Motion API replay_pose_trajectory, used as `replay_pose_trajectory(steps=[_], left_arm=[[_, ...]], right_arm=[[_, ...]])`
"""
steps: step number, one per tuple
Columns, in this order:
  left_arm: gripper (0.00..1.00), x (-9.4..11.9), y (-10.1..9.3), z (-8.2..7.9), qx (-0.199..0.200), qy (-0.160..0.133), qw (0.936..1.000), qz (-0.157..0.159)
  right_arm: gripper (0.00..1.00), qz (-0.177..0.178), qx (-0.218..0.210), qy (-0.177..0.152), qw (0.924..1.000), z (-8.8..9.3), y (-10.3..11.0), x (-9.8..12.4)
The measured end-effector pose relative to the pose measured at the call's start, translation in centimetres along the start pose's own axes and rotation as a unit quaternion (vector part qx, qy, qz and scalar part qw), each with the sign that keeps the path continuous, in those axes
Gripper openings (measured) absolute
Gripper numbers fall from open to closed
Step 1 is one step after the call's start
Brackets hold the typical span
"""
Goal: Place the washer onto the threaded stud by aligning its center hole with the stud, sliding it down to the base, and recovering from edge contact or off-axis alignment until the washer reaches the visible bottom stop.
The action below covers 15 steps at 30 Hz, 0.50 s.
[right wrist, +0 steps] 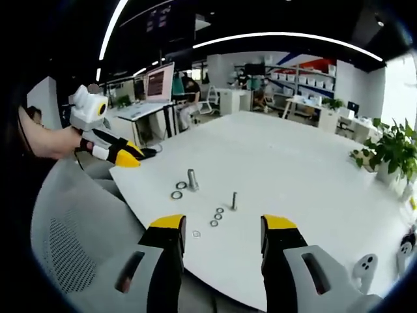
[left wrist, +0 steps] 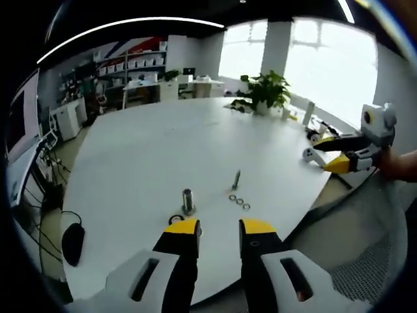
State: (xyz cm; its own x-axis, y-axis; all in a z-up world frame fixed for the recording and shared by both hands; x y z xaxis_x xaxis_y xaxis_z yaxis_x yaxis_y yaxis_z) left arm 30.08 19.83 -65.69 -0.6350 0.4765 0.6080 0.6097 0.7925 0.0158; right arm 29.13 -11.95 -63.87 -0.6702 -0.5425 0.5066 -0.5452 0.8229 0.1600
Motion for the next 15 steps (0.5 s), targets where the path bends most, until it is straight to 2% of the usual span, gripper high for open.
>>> replay_pose_trajectory(steps=[4, 8, 12, 14, 15], left_arm=[[0.25, -0.9, 1.3, 0.0, 0.027, 0.013, 0.9995, 0.005], [0.26, -2.0, 1.6, 0.5, 0.019, 0.038, 0.9990, 0.013], [0.27, -3.6, 2.0, 1.7, 0.012, 0.069, 0.9973, 0.024], [0.27, -4.3, 2.4, 2.6, 0.024, 0.098, 0.9944, 0.033], [0.26, -4.6, 2.7, 2.7, 0.028, 0.096, 0.9945, 0.032]], right_arm=[[0.48, 0.004, -0.002, -0.006, 1.0000, -0.1, -0.2, 0.1], [0.48, 0.007, -0.005, -0.007, 0.9999, -0.1, -0.4, 0.1], [0.48, 0.008, 0.001, 0.000, 1.0000, 0.0, -0.3, 0.0], [0.48, 0.008, 0.006, 0.001, 1.0000, 0.1, -0.2, 0.0], [0.48, 0.009, 0.007, 0.002, 0.9999, 0.1, -0.3, 0.0]])
Point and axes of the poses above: the point that each gripper's makers call its tool centre point, and the gripper's own axes: x roughly backward along the fingers, y roughly to its left, z roughly out of its underside, the point moved 10 cm from there along x, roughly backward along the fingers, and after that the axes turned 11 degrees about -x, right-handed, at the moved point
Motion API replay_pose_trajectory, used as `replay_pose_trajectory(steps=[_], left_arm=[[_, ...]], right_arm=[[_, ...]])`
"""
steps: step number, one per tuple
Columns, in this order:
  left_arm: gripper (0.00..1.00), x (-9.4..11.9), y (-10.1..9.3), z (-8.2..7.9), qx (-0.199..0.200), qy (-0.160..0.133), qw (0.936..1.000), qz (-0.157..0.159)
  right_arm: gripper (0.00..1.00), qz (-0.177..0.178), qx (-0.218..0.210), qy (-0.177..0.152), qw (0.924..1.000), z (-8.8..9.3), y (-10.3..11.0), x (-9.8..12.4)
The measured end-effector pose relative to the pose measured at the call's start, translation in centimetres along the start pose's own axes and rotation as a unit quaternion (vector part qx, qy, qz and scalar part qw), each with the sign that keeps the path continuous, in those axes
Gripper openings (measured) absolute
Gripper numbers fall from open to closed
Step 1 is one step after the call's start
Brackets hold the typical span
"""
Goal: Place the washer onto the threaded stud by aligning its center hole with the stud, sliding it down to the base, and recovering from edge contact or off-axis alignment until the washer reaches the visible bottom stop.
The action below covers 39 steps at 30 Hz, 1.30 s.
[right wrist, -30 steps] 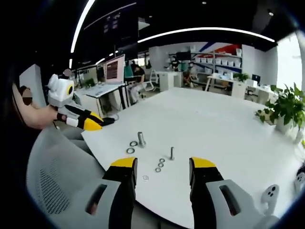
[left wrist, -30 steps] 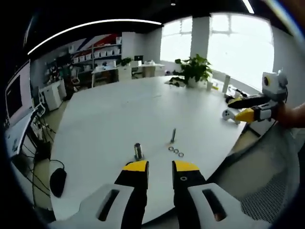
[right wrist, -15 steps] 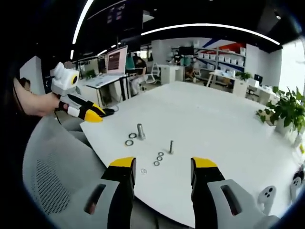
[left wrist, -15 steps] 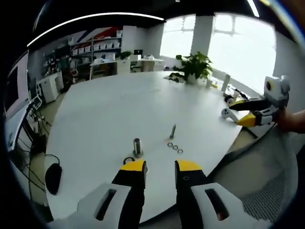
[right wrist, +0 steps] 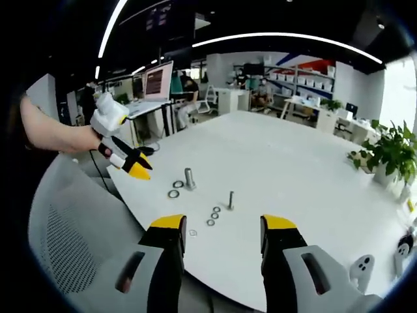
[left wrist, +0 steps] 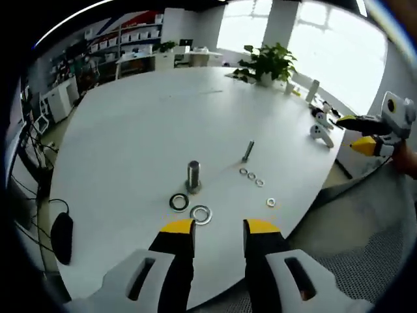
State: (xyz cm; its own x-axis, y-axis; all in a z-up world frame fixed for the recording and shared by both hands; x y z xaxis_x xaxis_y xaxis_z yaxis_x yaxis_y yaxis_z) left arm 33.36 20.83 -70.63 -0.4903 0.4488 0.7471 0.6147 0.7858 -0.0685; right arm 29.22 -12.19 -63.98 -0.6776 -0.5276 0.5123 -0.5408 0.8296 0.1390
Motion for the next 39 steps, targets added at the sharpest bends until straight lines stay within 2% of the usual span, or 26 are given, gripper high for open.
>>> replay_pose_trajectory(steps=[5, 9, 19, 26, 34, 39], left_arm=[[0.25, -1.3, 0.9, 0.5, 0.028, 0.018, 0.9994, 0.006], [0.24, -2.4, 1.5, 0.4, 0.002, 0.043, 0.9990, 0.009], [0.23, -3.8, 2.9, -0.1, -0.014, 0.066, 0.9976, 0.014], [0.23, -4.5, 3.4, 0.6, -0.022, 0.082, 0.9961, 0.025], [0.23, -5.5, 3.0, 0.9, -0.031, 0.097, 0.9940, 0.040], [0.23, -6.5, 2.4, 0.3, -0.065, 0.103, 0.9915, 0.047]], right_arm=[[0.48, 0.004, -0.001, 0.004, 1.0000, 0.1, -0.2, 0.0], [0.48, 0.007, 0.002, 0.003, 1.0000, 0.1, -0.2, 0.0], [0.48, 0.011, 0.005, 0.000, 0.9999, 0.1, -0.2, 0.1], [0.48, 0.012, 0.010, 0.006, 0.9999, 0.1, -0.2, -0.1], [0.48, 0.016, 0.017, 0.009, 0.9997, 0.2, -0.1, -0.1], [0.48, 0.015, 0.026, 0.011, 0.9995, 0.2, 0.1, -0.1]])
Point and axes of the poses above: the point that each gripper's makers call its tool centre point, and the gripper's own axes: x roughly backward along the fingers, y roughly to its left, z roughly out of its underside, the point moved 10 cm from there along x, roughly backward along the fingers, and after that the axes turned 11 degrees about -x, right-handed, at the moved point
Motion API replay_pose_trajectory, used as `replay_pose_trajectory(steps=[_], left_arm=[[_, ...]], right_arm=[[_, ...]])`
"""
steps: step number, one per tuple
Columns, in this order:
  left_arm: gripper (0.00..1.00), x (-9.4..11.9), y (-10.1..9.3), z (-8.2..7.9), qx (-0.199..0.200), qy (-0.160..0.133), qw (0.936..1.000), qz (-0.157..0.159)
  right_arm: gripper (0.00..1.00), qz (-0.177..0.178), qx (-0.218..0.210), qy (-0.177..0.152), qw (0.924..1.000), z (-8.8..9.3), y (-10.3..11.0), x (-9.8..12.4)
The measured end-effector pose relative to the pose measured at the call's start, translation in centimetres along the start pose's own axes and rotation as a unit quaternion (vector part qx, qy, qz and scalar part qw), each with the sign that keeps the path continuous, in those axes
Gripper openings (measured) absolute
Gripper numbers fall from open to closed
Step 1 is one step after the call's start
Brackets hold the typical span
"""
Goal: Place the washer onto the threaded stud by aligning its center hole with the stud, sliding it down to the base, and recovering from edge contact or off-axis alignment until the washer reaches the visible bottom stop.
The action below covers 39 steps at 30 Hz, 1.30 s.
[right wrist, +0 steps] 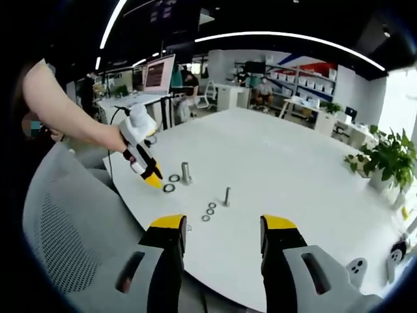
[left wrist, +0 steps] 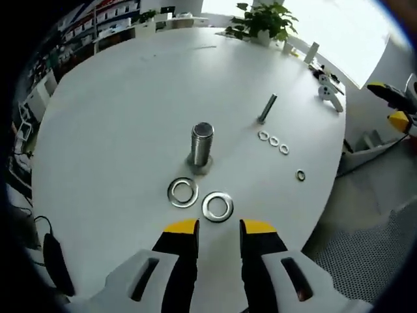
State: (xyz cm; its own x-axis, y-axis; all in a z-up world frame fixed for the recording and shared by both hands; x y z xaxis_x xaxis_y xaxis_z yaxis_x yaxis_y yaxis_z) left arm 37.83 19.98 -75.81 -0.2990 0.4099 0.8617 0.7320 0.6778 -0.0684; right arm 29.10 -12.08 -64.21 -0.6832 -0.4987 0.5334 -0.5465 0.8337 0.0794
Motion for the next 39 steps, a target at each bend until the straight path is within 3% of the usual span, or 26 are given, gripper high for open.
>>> replay_pose_trajectory(steps=[3, 8, 19, 20, 27, 31, 35, 39], left_arm=[[0.24, -0.5, -0.1, -0.4, -0.005, 0.001, 1.0000, 0.001], [0.24, -1.3, -0.4, -0.8, -0.049, 0.023, 0.9985, 0.000], [0.25, -2.3, 0.0, -1.1, -0.067, 0.049, 0.9965, 0.010], [0.25, -2.4, 0.1, -1.2, -0.083, 0.044, 0.9955, 0.009], [0.25, -2.6, 0.0, -1.9, -0.154, 0.084, 0.9843, 0.017], [0.24, -2.8, -0.2, -2.3, -0.165, 0.099, 0.9811, 0.019], [0.27, -3.2, -0.5, -2.8, -0.198, 0.117, 0.9730, 0.017], [0.27, -3.3, -0.5, -3.4, -0.207, 0.144, 0.9673, 0.025]], right_arm=[[0.48, 0.000, 0.000, 0.002, 1.0000, 0.0, -0.1, 0.0], [0.48, 0.006, -0.012, 0.000, 0.9999, 0.1, -0.5, 0.0], [0.48, 0.006, -0.013, 0.000, 0.9999, 0.1, -0.5, 0.1], [0.48, 0.006, -0.014, 0.000, 0.9999, 0.1, -0.5, 0.1], [0.48, 0.008, -0.022, -0.004, 0.9997, 0.1, -0.8, 0.1], [0.48, 0.008, -0.021, -0.007, 0.9997, 0.0, -0.8, 0.2], [0.48, 0.009, -0.022, -0.007, 0.9997, 0.0, -0.8, 0.2], [0.48, 0.011, -0.021, -0.006, 0.9997, 0.1, -0.8, 0.2]])
Point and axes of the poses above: the point that each gripper's makers call its tool centre point, and the gripper's own axes: x roughly backward along the fingers, y roughly to its left, z roughly out of its underside, the point moved 10 cm from there along x, roughly backward along the fingers, and after that the axes turned 11 degrees about -x, right-handed, at the moved point
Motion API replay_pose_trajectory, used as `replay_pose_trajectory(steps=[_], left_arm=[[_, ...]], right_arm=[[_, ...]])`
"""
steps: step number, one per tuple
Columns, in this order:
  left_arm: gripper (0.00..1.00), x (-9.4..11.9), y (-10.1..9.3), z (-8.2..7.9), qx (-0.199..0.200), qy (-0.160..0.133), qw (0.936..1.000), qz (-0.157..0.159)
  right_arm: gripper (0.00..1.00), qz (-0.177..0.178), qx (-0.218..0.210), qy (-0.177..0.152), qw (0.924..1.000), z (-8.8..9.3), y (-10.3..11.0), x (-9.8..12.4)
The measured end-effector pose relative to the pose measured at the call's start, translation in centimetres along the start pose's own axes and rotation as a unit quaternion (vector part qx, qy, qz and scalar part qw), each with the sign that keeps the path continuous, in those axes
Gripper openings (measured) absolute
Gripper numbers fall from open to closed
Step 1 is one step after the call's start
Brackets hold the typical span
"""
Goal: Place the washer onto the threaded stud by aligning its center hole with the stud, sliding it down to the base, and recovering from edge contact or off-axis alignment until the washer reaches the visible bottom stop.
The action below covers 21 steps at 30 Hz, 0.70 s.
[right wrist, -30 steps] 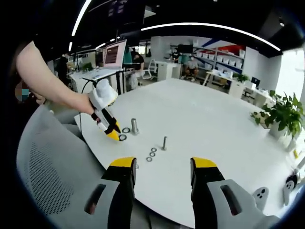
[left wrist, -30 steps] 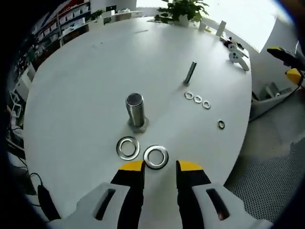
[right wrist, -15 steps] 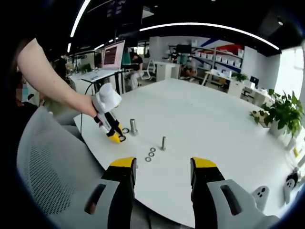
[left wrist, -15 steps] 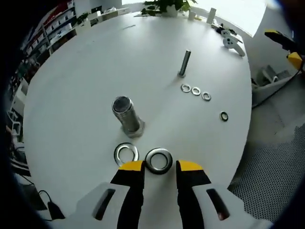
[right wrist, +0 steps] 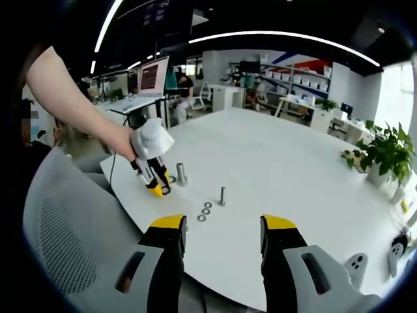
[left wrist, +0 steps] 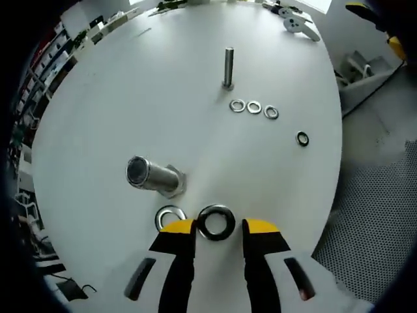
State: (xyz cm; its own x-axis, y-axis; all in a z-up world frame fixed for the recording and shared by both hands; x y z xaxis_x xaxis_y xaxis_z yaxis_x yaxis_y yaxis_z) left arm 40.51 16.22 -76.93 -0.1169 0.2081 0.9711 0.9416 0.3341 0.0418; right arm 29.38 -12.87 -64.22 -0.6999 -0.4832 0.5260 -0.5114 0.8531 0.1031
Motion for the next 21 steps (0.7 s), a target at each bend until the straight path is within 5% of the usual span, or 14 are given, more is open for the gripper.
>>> replay_pose_trajectory(steps=[4, 21], left_arm=[[0.25, 0.03, 0.31, -0.25, -0.040, 0.025, 0.9988, 0.015], [0.21, 0.04, 0.28, -0.08, -0.044, 0.018, 0.9988, 0.011]], right_arm=[[0.48, 0.002, 0.000, 0.001, 1.0000, 0.05, -0.06, 0.01], [0.48, 0.004, 0.002, 0.005, 1.0000, 0.06, -0.09, -0.11]])
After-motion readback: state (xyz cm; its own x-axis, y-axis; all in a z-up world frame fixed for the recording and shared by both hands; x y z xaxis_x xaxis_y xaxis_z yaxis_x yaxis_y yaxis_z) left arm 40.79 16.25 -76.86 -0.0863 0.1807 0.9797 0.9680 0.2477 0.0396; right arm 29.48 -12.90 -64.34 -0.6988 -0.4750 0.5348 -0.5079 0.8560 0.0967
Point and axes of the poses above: the point that each gripper's makers call its tool centre point, and the gripper's own axes: x roughly backward along the fingers, y roughly to its left, z roughly out of its underside, the point moved 10 cm from there along x, roughly backward along the fingers, and after that the axes turned 11 degrees about -x, right-handed, at the moved point
